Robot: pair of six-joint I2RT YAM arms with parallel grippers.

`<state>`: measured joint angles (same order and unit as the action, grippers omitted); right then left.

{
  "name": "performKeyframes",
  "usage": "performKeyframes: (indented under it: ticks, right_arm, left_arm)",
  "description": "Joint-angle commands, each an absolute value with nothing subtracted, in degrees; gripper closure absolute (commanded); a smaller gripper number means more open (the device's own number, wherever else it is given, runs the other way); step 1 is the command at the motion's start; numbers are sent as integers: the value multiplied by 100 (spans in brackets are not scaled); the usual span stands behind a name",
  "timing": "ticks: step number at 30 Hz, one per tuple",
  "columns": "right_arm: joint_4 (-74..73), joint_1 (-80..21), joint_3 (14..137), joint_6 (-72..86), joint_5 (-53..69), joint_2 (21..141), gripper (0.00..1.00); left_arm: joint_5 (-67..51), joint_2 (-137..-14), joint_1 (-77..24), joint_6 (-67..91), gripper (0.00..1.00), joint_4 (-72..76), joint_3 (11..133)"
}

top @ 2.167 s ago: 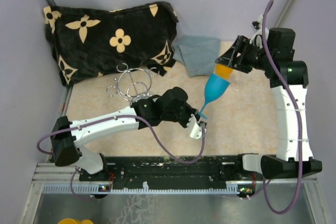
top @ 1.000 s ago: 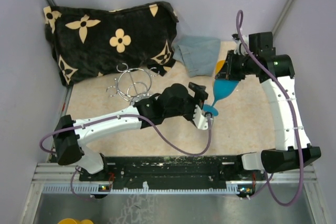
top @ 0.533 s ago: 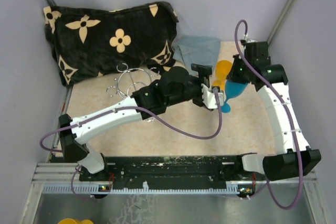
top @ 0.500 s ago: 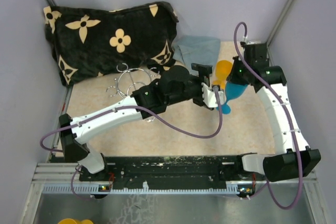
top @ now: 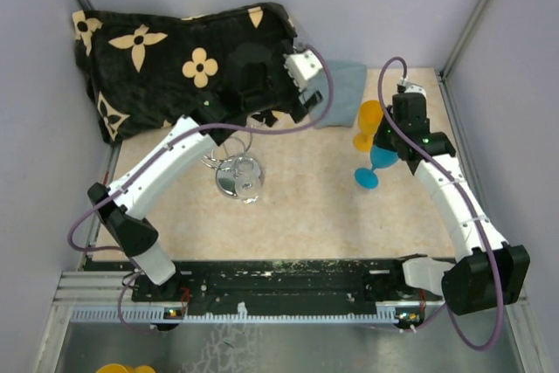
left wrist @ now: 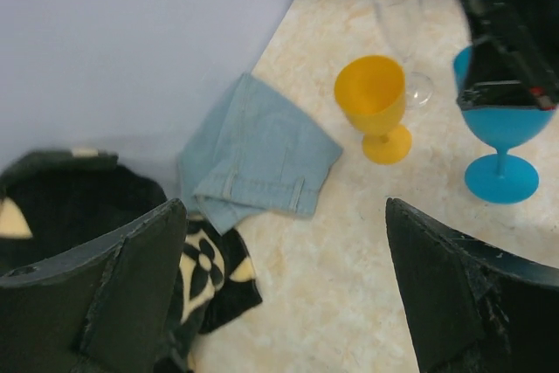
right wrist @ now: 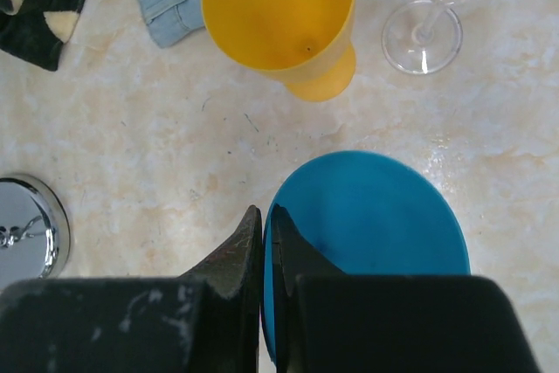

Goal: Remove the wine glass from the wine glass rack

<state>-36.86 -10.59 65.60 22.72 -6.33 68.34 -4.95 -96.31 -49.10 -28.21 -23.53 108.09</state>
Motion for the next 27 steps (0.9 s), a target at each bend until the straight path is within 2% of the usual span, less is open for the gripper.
performKeyframes:
  ticks: [1,15,27]
  right_arm:
    - [-2945,-1292,6463,2353,-1137,6759,100]
    - [-2399,-1844,6451,1827,-2029,7409,100]
    - [-2160,-2018,6215,1723,-2280,7777,100]
  left_arm:
    - [-959,-9540,-4338,-1648,1,-2786,11012]
    - [-1420,-9070,-3158,-802,2,-2996,10794]
    - [-1562,-9000,-2937,-684,3,-2999,10711]
